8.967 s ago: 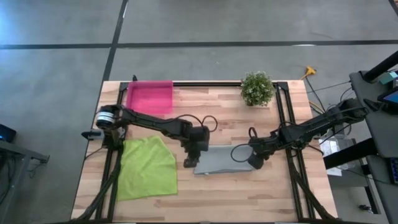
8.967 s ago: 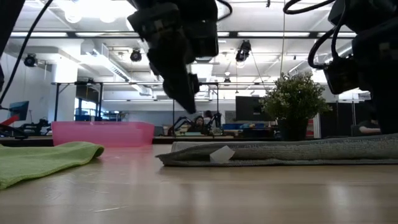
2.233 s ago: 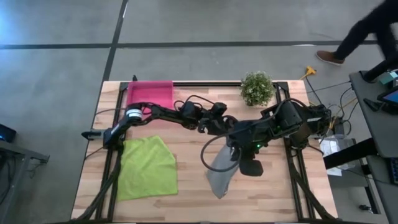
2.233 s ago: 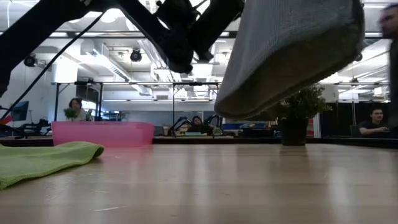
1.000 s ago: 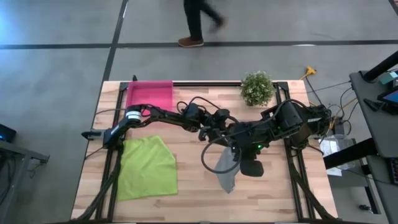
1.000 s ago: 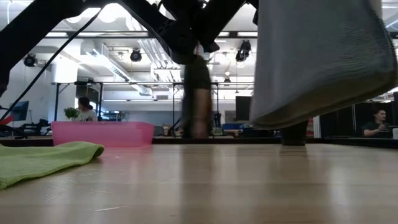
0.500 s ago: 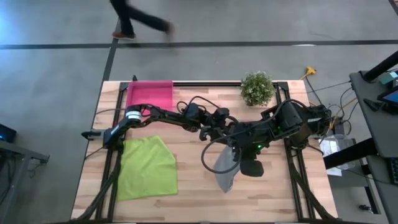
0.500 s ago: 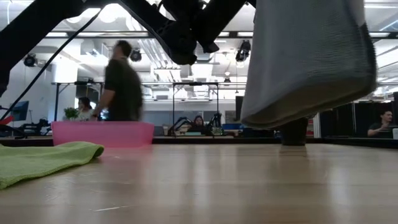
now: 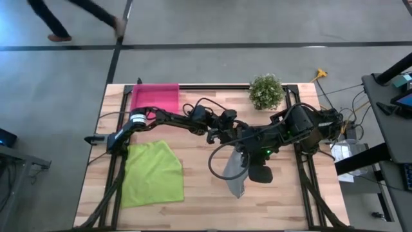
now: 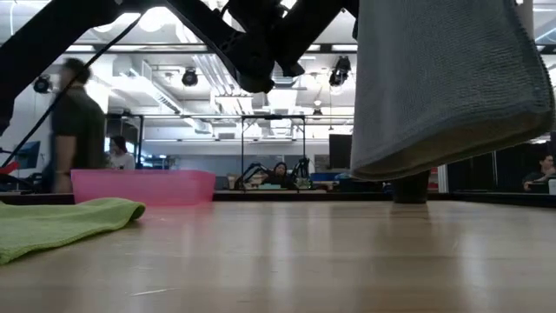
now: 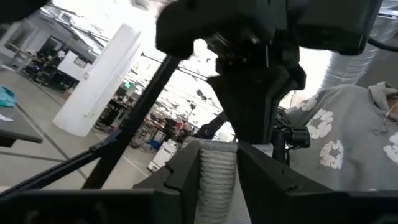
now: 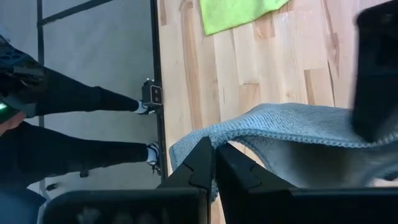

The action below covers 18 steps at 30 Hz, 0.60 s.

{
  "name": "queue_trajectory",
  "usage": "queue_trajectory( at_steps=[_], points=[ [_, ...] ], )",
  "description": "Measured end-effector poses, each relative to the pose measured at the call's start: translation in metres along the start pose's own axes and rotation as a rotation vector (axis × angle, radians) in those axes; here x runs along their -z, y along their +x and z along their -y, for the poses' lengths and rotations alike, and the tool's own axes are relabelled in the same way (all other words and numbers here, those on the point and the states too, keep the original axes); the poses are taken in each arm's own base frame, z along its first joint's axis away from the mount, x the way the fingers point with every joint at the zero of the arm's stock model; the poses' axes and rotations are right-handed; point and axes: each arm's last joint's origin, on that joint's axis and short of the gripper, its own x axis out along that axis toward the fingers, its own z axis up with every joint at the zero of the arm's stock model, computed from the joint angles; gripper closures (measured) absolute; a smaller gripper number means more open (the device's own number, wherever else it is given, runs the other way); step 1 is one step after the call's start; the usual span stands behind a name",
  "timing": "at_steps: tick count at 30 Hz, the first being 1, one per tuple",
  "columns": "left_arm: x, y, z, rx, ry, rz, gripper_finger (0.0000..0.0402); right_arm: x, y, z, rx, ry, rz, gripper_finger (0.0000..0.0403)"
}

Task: Roll microfiber towels into tight, uniform cylinder then place into a basket
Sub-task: Roll the blue microfiber cloth

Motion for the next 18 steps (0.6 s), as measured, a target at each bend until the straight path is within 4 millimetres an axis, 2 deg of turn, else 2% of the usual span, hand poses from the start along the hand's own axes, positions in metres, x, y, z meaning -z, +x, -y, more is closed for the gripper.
queue_trajectory(
  at_steps=[8, 18],
  points=[
    [-0.0083, -0.0111, -0.0043, -0.023, 0.011, 0.006, 0.0342, 0.0012, 0.0001, -0.0015, -0.001, -0.002, -0.004, 0.0394],
    [-0.006, -0.0114, -0.0051, -0.009, -0.006, -0.057, 0.0396, 0.0012, 0.0002, -0.0015, -0.001, -0.002, -0.004, 0.0394]
  ],
)
